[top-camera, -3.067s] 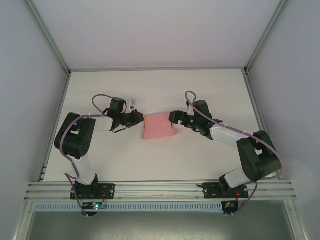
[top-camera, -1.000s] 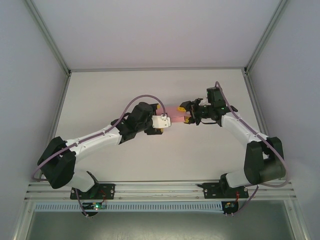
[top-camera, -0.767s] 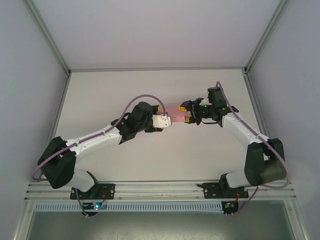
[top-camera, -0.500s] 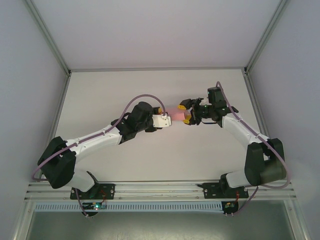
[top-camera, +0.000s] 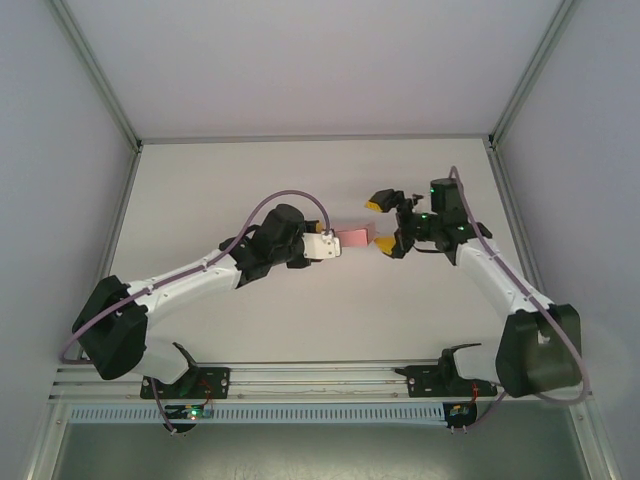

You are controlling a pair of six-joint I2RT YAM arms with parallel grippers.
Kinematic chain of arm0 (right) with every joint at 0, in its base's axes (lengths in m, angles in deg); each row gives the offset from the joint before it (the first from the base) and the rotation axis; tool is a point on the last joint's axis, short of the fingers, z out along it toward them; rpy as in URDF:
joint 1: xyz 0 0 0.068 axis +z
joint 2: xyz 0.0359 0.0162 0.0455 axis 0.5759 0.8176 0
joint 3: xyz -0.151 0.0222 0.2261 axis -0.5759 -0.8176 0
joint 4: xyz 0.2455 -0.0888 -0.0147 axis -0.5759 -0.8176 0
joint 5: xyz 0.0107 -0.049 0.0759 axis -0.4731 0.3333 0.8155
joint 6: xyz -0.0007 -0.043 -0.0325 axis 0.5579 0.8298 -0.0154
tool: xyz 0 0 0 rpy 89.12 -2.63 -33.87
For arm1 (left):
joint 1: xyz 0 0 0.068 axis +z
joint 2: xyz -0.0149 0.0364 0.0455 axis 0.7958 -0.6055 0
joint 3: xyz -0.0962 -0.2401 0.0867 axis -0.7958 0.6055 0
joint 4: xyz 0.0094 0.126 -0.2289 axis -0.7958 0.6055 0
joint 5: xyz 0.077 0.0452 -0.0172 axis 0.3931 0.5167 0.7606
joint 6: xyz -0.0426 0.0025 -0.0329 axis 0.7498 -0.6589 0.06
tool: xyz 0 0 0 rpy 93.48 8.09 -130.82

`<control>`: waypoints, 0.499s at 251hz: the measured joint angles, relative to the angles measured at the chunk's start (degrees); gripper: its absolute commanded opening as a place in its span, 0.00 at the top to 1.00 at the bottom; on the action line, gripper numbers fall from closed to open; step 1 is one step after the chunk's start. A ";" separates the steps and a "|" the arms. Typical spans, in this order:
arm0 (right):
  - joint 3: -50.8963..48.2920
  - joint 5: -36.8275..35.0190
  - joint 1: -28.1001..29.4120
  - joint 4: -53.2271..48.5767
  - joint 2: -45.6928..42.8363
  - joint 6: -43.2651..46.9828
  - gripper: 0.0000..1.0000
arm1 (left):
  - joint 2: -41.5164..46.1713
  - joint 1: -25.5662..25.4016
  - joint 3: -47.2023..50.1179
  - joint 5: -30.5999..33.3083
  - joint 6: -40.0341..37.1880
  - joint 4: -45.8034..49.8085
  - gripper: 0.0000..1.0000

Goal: Assemble paper box

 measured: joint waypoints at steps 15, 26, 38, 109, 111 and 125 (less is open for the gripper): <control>-1.03 -1.60 -2.19 -0.61 -2.25 0.87 0.02 | 0.04 0.50 -0.94 -1.18 -0.28 2.75 0.56; -1.25 -3.19 -3.89 -1.62 -4.09 1.95 0.02 | 0.04 1.14 -1.79 -2.40 -0.68 5.25 0.57; -1.14 -4.94 -5.79 -2.69 -5.79 3.78 0.02 | 0.04 1.97 -2.93 -4.24 -1.11 8.22 0.56; 7.76 -13.73 -8.96 -8.41 -9.77 29.55 0.02 | -3.19 6.34 -12.44 -12.61 -2.93 23.52 0.55; 7.74 -13.77 -8.96 -8.22 -10.14 30.67 0.02 | -3.48 6.45 -12.76 -12.81 -2.99 24.11 0.55; 7.15 -14.47 -8.72 -6.56 -11.87 35.52 0.02 | -4.98 6.99 -14.38 -13.51 -3.17 26.75 0.55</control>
